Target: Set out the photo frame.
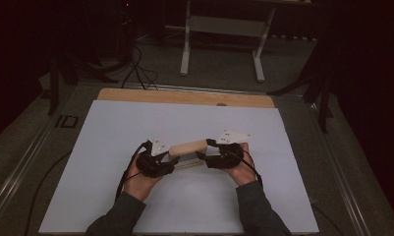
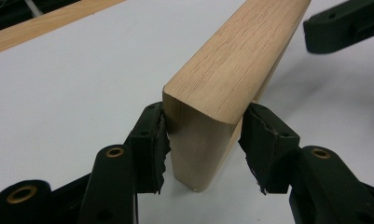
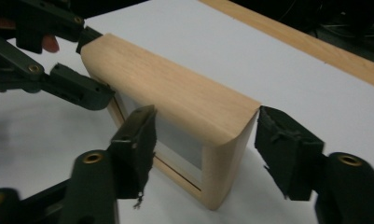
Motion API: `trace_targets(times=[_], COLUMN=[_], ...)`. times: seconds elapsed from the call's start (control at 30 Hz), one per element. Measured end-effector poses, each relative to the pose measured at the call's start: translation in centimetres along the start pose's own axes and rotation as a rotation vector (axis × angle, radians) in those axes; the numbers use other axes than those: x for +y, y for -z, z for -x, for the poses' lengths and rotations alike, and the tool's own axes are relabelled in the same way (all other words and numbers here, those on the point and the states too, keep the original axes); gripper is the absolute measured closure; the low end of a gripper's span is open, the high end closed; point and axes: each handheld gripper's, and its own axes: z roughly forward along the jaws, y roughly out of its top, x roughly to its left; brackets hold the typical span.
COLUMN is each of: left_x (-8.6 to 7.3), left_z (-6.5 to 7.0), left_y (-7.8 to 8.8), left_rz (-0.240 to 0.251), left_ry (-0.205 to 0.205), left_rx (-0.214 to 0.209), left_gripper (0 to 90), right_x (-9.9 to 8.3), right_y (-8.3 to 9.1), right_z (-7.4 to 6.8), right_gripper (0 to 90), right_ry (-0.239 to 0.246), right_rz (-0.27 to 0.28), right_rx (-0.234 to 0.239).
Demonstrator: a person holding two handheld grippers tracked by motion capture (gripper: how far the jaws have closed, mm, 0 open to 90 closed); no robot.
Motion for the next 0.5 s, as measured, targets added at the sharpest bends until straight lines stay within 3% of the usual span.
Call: trace_targets(times=[0.27,0.5], left_x=[0.01,0.05], left_z=[-0.22,-0.4], left_y=[0.27,0.24], left_rz=[-0.009,-0.017], left_ry=[-0.002,-0.011], left_rx=[0.003,0.014], left_gripper=[56.2,57.1], right_x=[-0.19,-0.28], right_y=[-1.02,-1.17], right_z=[0.23,0.29], right_gripper=[32.8,35.0], right_ry=[-0.005,-0.005], right_rz=[-0.017,-0.028], right_rx=[0.026,0.028])
